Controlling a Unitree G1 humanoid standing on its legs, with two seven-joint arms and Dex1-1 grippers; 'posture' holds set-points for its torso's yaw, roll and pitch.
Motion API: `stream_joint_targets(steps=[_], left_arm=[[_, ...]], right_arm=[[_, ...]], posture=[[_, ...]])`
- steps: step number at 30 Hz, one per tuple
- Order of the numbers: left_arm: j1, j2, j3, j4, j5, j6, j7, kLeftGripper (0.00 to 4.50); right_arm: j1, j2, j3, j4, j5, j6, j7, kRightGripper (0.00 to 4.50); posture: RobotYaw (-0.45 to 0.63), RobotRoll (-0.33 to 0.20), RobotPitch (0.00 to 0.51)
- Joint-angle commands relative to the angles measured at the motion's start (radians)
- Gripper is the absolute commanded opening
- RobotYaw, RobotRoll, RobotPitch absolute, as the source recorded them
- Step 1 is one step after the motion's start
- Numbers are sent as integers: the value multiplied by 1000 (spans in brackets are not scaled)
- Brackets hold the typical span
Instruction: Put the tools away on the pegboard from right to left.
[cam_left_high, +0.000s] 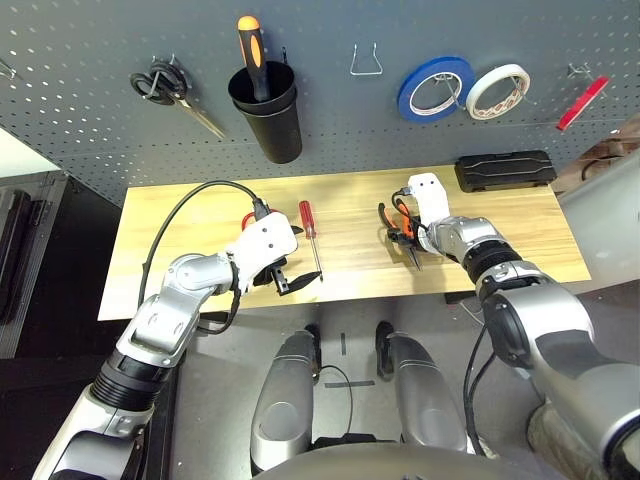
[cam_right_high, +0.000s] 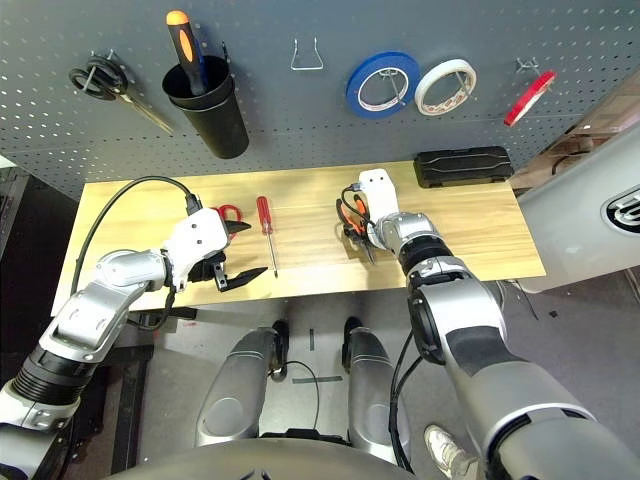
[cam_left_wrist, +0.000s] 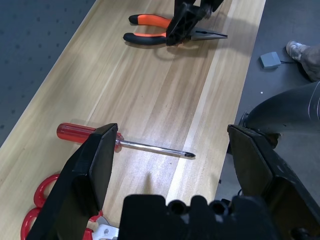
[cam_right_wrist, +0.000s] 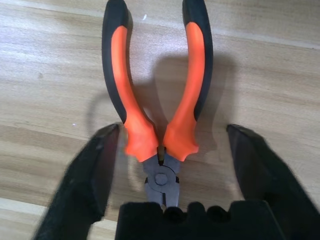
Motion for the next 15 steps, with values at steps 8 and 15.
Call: stream_joint_targets(steps=[8, 15], left_arm=[[11, 3, -23, -14, 21, 0, -4, 4500], [24, -17, 9, -13, -12, -59, -6, 4500]], right_arm=[[16, 10, -2, 23, -20, -13, -6, 2090], [43, -11, 23, -80, -46, -85, 44, 2090]], posture=[[257, 0, 315], [258, 0, 305]])
